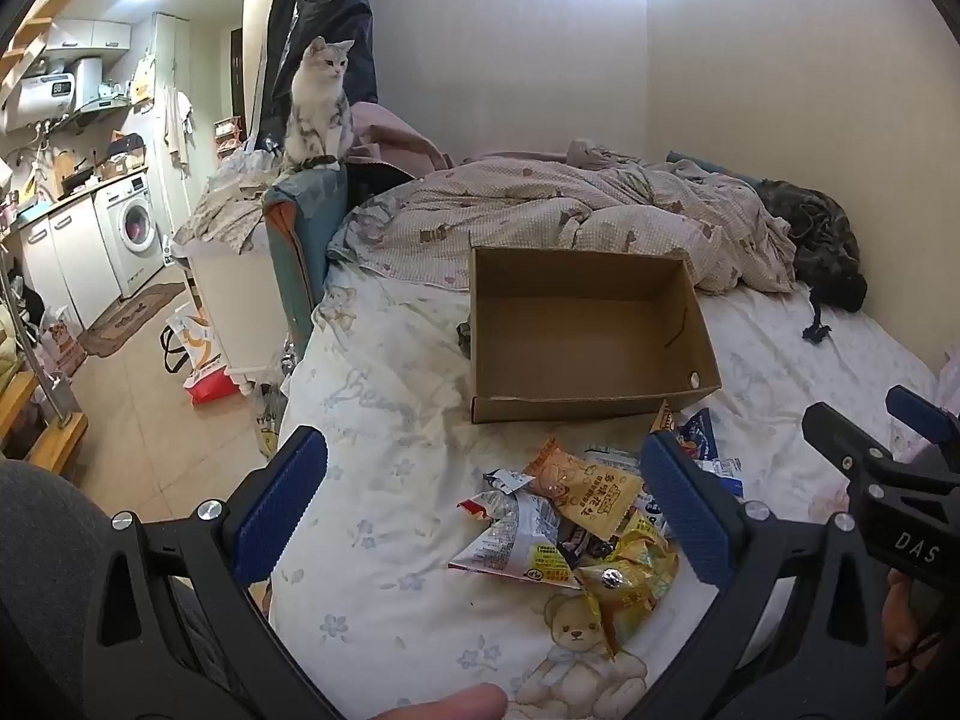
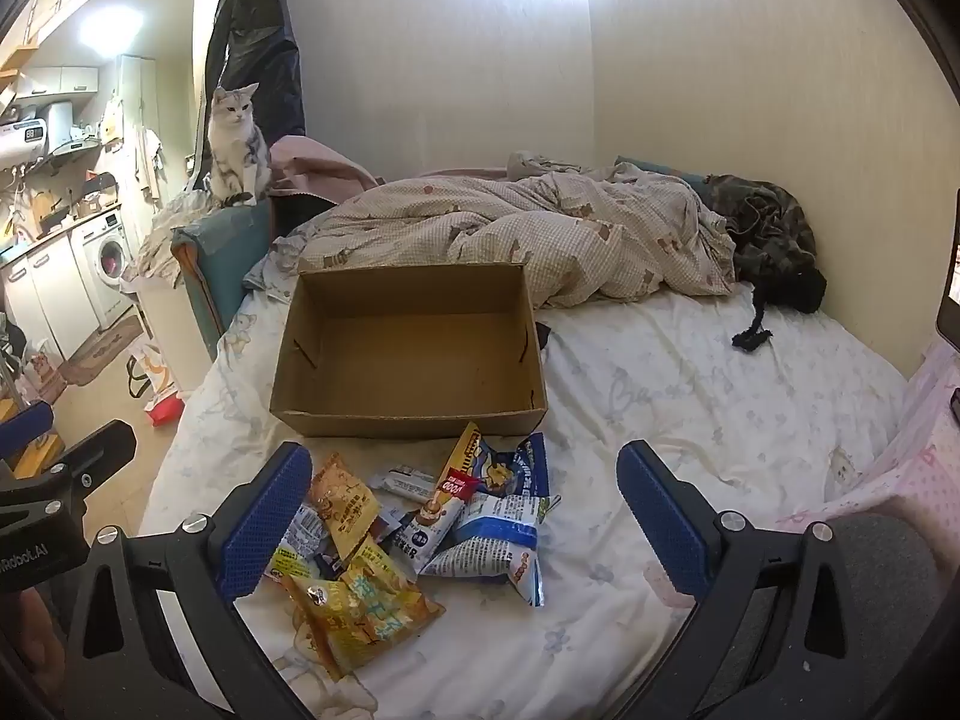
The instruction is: Organize snacks
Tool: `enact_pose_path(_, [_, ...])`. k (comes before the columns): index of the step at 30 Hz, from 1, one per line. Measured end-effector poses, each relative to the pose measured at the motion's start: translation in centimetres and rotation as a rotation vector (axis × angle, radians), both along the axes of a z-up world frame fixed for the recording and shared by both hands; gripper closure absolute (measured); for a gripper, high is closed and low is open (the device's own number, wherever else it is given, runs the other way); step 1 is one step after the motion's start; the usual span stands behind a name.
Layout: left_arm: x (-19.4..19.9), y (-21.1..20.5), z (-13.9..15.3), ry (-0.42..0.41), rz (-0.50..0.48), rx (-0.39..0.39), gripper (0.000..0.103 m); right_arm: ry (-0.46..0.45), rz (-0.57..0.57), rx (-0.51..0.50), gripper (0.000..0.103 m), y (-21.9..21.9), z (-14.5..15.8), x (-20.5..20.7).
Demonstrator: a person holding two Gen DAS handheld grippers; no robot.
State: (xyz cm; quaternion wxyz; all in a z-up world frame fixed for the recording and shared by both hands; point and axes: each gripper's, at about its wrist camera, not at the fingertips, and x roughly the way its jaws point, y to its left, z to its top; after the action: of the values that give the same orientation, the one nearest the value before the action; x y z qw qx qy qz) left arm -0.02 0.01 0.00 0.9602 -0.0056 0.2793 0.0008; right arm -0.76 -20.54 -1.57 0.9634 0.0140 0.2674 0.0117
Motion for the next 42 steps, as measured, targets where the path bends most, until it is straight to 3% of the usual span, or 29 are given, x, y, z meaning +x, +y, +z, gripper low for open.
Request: enact_pose_path(42, [0.60, 0.06, 0.00, 0.008, -0.004, -0.004, 0.000, -0.006, 0.000, 0.004, 0.000, -0.04, 0.07, 0.10])
